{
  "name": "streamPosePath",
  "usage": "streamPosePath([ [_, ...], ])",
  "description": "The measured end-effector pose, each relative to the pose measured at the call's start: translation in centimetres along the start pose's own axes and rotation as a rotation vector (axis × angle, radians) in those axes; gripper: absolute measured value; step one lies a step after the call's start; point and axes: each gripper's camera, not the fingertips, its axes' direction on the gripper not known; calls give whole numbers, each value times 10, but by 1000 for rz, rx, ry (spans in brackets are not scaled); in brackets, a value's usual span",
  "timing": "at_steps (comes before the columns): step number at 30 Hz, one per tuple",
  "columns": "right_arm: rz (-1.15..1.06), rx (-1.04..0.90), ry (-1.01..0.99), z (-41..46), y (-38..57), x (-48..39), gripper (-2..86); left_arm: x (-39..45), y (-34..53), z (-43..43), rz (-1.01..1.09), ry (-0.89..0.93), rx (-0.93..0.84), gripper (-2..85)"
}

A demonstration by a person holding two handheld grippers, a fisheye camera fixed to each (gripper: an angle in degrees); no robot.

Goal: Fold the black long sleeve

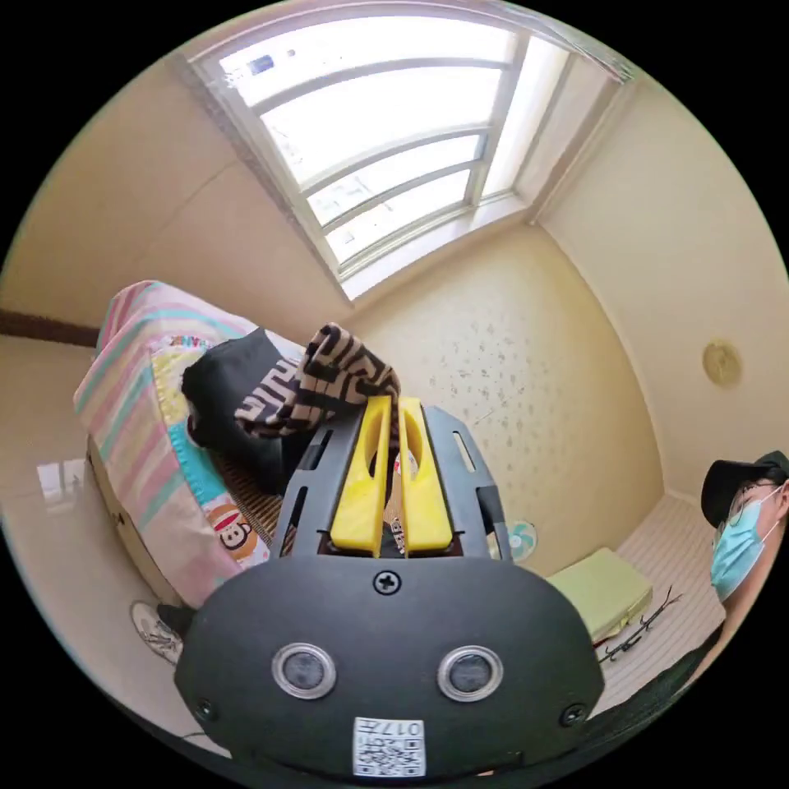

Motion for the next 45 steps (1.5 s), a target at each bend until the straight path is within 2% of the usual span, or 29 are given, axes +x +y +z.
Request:
streamPosePath([
  [3,44,47,-4,3,4,-8,19,92,20,90,253,121,-184,-5],
  [6,38,88,-9,0,11,-9,16,166,95,202,415,219,-458,-2],
  [8,46,119,-92,-6,18,1,16,203,186,285,486,270,-660,3],
  [12,83,130,-207,-10,21,17,16,225,328,376,590,268,-931,36],
  [14,73,127,-231,-12,21,17,15,217,397,409,601,215,-1105,85],
  [16,58,124,-229,-12,20,14,15,206,415,403,568,182,-1111,111],
  [19,49,132,-228,-12,18,10,15,188,407,360,538,121,-979,113],
  [21,49,139,-228,-10,16,7,15,175,400,331,528,23,-914,112],
  [23,42,142,-215,-7,12,1,14,152,403,303,527,-195,-872,111],
  [25,43,138,-214,-5,7,-2,15,132,419,294,558,-333,-896,107],
  [27,52,122,-219,-2,1,-5,15,106,443,302,561,-469,-1023,93],
  [29,88,43,-206,-6,-13,-12,15,96,453,291,589,-459,-969,63],
  [31,60,74,-160,-28,-17,-21,15,89,458,292,614,-509,-966,41],
  [33,61,187,-35,-60,-12,-27,15,80,461,299,624,-506,-970,30],
  [34,116,225,99,-75,-10,-25,15,73,460,305,620,-507,-974,22],
  [36,223,182,276,-77,-8,-13,14,67,455,319,622,-528,-990,15],
  [37,296,91,338,-65,-8,-2,12,63,451,330,642,-560,-998,13],
  [38,323,22,327,-48,-6,3,12,58,447,340,672,-590,-997,11],
  [40,325,90,287,-45,2,-10,13,46,440,353,687,-608,-996,12],
  [43,270,30,185,-34,0,-37,16,28,426,356,610,-594,-980,21],
  [45,267,79,166,-54,4,-50,22,22,423,345,535,-565,-955,32],
])
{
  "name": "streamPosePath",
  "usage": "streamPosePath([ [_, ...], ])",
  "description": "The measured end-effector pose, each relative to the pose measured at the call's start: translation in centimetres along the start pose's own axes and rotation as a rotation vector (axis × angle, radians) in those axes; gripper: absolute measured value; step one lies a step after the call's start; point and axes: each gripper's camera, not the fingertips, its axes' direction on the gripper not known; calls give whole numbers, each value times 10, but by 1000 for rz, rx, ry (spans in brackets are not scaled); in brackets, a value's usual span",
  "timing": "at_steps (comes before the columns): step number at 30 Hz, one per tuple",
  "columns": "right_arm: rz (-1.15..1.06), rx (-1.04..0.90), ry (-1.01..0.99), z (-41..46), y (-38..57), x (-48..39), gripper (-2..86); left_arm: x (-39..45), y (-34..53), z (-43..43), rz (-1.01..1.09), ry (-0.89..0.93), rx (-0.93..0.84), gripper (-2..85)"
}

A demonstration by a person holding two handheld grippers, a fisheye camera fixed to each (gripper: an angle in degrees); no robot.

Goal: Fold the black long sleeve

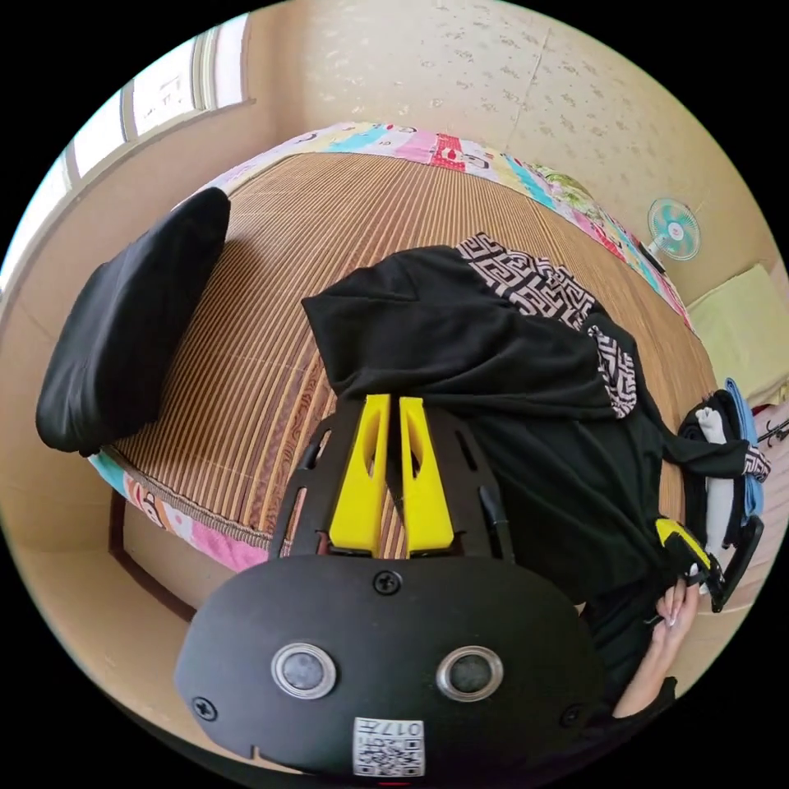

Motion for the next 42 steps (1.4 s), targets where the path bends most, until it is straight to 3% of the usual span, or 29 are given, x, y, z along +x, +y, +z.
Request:
streamPosePath([
  [3,8,268,109,-88,12,2,45,3,37,-15,-5,106,48,66],
  [8,254,609,488,-236,21,43,94,38,119,-32,77,327,190,73],
  [10,284,542,515,-248,1,65,84,52,139,-28,139,326,243,70],
  [13,239,226,395,-234,-52,95,35,67,161,-19,247,294,315,66],
  [15,175,337,326,-258,-56,73,27,69,163,-17,310,282,336,66],
  [19,31,507,430,-319,-70,-2,19,53,159,-10,313,287,331,66],
  [22,123,431,549,-334,-107,6,20,37,154,1,274,342,274,66],
  [26,311,214,738,-294,-149,108,31,21,150,6,251,376,239,66],
  [30,498,80,616,-255,-133,202,54,11,151,4,259,381,230,66],
  [35,580,513,371,-308,-55,163,113,-1,152,2,263,390,230,65],
  [37,595,579,253,-312,-32,154,112,-4,149,2,261,388,228,64],
  [42,681,449,120,-286,-25,183,94,-11,141,3,231,420,219,63],
])
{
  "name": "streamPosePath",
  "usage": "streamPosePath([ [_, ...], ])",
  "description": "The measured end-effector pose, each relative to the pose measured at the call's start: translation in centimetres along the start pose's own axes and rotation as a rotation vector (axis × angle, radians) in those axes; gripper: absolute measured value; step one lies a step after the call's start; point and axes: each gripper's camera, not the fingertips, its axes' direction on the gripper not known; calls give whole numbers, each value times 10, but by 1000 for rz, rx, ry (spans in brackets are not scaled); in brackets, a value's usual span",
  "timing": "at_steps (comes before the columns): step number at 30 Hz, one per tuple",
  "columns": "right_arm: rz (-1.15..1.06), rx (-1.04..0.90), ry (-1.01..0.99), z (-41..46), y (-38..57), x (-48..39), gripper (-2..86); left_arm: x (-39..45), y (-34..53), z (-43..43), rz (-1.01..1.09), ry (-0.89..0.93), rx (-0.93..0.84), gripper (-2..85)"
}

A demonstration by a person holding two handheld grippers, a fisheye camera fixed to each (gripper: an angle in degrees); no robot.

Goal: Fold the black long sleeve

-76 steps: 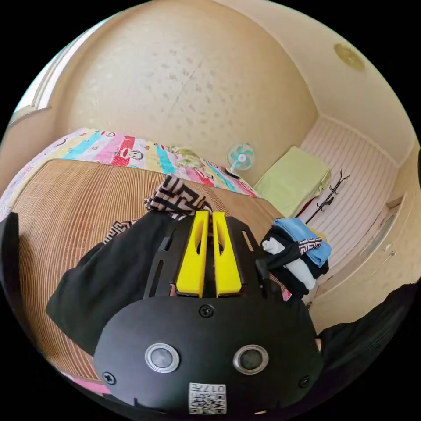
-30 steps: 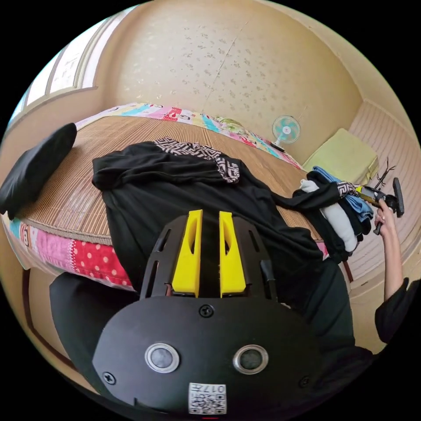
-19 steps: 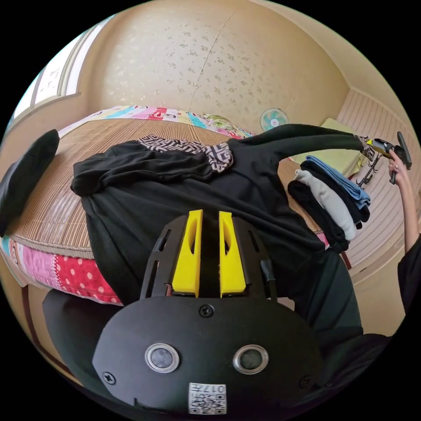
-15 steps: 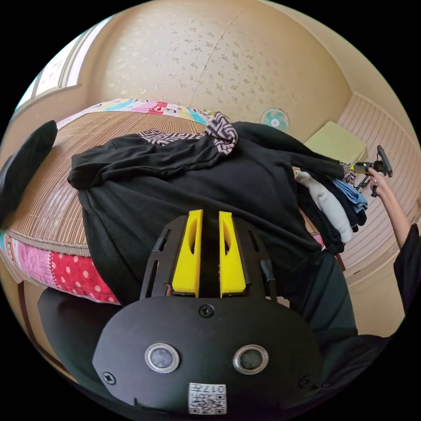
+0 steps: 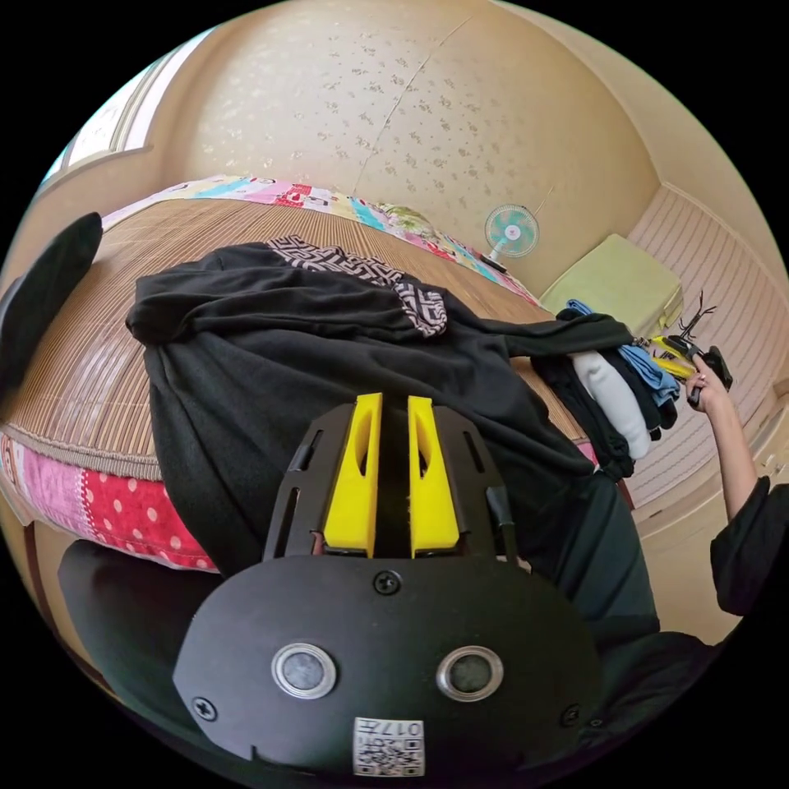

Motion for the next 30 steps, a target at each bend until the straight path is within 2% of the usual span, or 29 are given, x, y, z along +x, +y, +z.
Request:
streamPosePath([
  [4,52,8,8,13,-15,6,45,-3,-3,-4,-15,8,-1,63],
  [6,-11,-12,-37,22,-18,-19,32,-4,-5,-5,-18,10,0,63],
  [8,-257,-35,-146,38,-4,-94,25,-4,-6,-6,-18,11,6,62],
  [12,-579,-153,-357,92,61,-226,22,-1,-8,-7,-5,2,12,61],
  [15,-745,-337,-552,166,144,-312,26,4,-11,-7,4,-12,13,60],
  [17,-891,-561,-619,240,223,-357,37,8,-15,-7,6,-16,9,60],
  [18,-928,-623,-606,259,241,-362,41,9,-16,-8,6,-15,6,61],
  [20,-944,-750,-436,311,291,-355,62,11,-21,-11,1,-5,-9,64],
  [24,-949,-644,-318,307,311,-298,71,7,-30,-38,-16,-58,52,66],
  [27,-969,-518,-135,286,316,-244,72,-11,-40,-67,-116,-205,117,64],
  [30,-999,-482,57,281,326,-201,65,-33,-71,-53,-190,-240,-62,59],
])
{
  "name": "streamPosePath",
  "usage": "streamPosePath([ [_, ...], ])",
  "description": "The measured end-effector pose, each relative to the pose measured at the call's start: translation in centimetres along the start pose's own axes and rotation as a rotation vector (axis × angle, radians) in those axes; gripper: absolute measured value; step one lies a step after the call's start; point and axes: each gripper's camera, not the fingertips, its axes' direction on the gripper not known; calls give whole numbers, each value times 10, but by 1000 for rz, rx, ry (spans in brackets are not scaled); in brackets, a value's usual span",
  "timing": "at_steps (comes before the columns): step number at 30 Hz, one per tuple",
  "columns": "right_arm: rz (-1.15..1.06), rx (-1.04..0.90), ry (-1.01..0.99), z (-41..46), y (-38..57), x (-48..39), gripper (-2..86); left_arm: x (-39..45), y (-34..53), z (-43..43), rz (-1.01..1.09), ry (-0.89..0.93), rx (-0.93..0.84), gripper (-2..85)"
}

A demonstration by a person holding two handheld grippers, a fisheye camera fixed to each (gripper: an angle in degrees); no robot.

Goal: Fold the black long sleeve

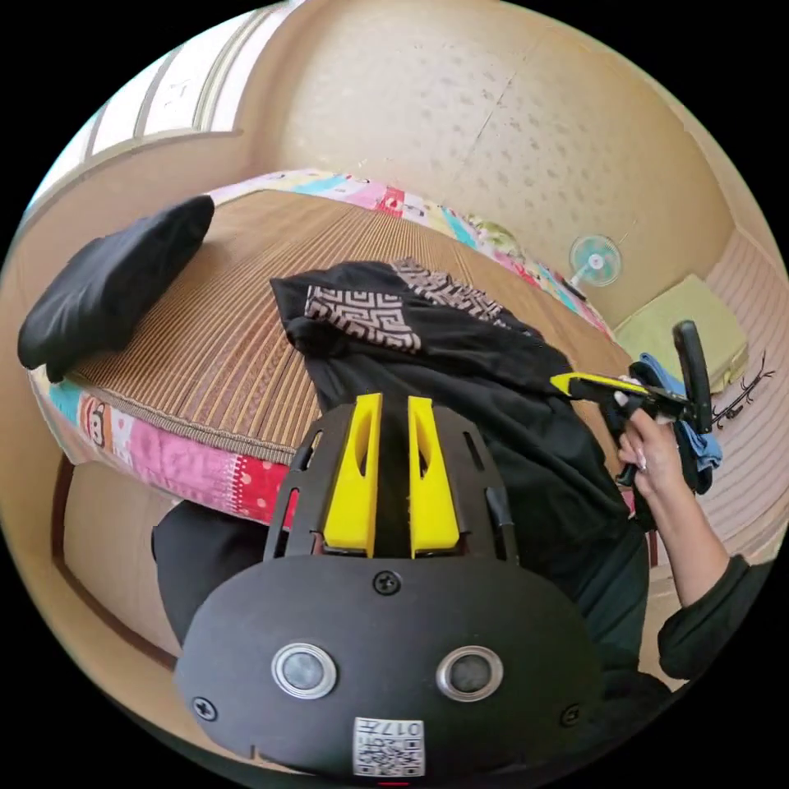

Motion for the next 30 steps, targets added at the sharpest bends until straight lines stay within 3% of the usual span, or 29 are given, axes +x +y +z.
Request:
streamPosePath([
  [1,3,-51,64,12,8,3,57,0,-17,21,8,-37,-124,41],
  [5,-9,-91,217,49,-3,-2,38,10,-85,51,79,-30,-235,4],
  [9,42,-124,372,79,-63,8,33,35,-161,92,197,-108,-302,-1],
  [11,76,-111,408,98,-111,35,33,55,-212,121,290,-263,-276,2],
  [14,115,-98,343,106,-162,81,38,77,-258,154,452,-488,-262,15],
  [16,209,-107,207,90,-178,109,46,83,-272,147,489,-509,-275,52],
  [20,208,115,45,16,-130,113,75,45,-246,68,304,-309,-104,75],
  [25,238,119,44,-16,-7,101,104,-20,-159,-5,76,43,-128,121],
  [30,405,103,0,-18,83,101,116,-29,-88,-36,-85,71,-126,125],
])
